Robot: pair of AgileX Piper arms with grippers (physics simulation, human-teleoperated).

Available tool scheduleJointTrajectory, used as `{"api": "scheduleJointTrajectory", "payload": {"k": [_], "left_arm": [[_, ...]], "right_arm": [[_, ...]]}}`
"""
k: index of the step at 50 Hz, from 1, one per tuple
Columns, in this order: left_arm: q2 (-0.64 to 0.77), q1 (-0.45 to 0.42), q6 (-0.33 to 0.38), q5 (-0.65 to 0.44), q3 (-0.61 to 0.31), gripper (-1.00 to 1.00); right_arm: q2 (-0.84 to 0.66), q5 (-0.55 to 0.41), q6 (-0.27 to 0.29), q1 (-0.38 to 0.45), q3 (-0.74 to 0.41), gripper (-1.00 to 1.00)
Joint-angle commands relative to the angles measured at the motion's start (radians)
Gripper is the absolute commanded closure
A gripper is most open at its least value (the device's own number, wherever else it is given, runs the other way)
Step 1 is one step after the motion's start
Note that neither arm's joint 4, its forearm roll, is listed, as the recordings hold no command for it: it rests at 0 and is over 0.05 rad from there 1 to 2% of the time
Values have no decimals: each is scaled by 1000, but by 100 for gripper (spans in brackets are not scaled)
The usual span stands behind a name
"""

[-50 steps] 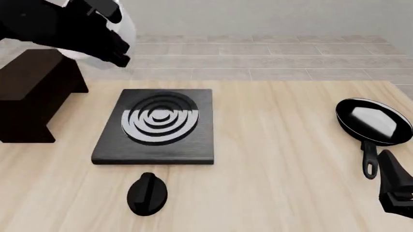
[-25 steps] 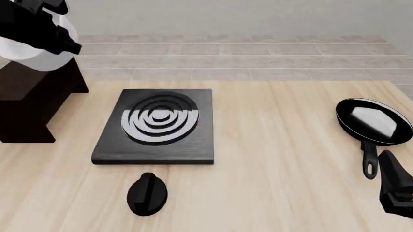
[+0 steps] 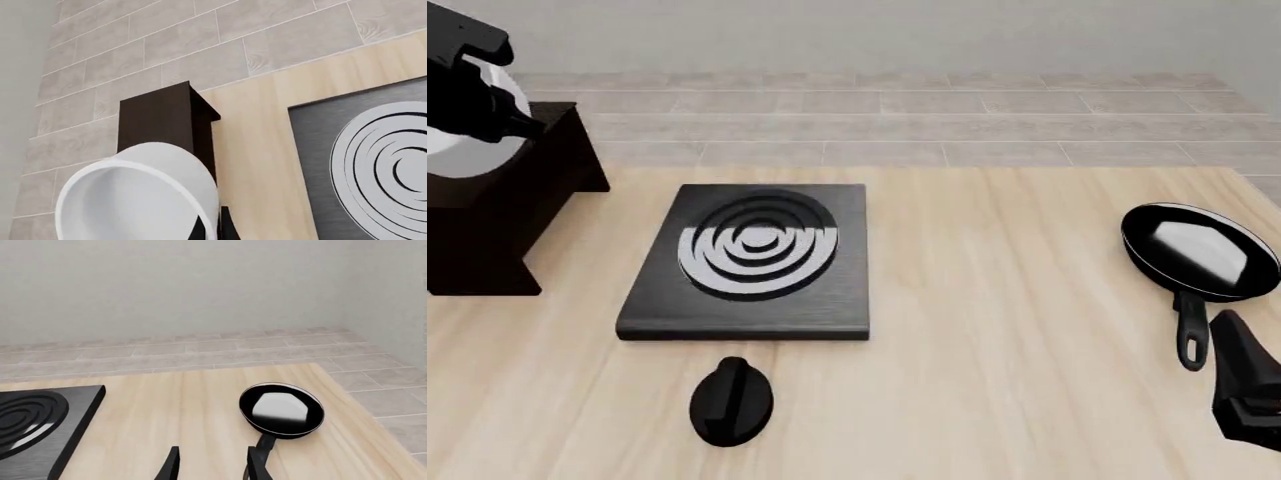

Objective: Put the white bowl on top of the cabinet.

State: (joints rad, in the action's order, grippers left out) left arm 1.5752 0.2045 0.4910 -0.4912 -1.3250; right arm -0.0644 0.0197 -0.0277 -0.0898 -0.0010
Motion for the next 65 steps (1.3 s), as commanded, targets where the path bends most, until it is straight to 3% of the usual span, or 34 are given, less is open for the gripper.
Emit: {"api": "scheduleJointTrajectory", "payload": {"k": [1,9,27,31,37,42,43,65], "left_arm": [[21,54,17,97,35,100],[64,76,-33,120,32,100],[79,94,-7,177,112,100],[76,91,-31,163,104,100],[73,118,26,164,91,100],[75,121,16,142,54,100],[72,118,15,140,59,-100],[20,94,50,110,12,-100]], "right_arm": [[5,-5,3,-1,0,-100],[0,-1,-1,-1,0,-100],[-3,1,2,-3,0,-100],[-10,8,3,-2,0,-100],[-13,10,2,-1,0,-100],[-11,9,4,-1,0,-100],[-10,8,4,-1,0,-100],[-10,6,4,0,0,-100]]}}
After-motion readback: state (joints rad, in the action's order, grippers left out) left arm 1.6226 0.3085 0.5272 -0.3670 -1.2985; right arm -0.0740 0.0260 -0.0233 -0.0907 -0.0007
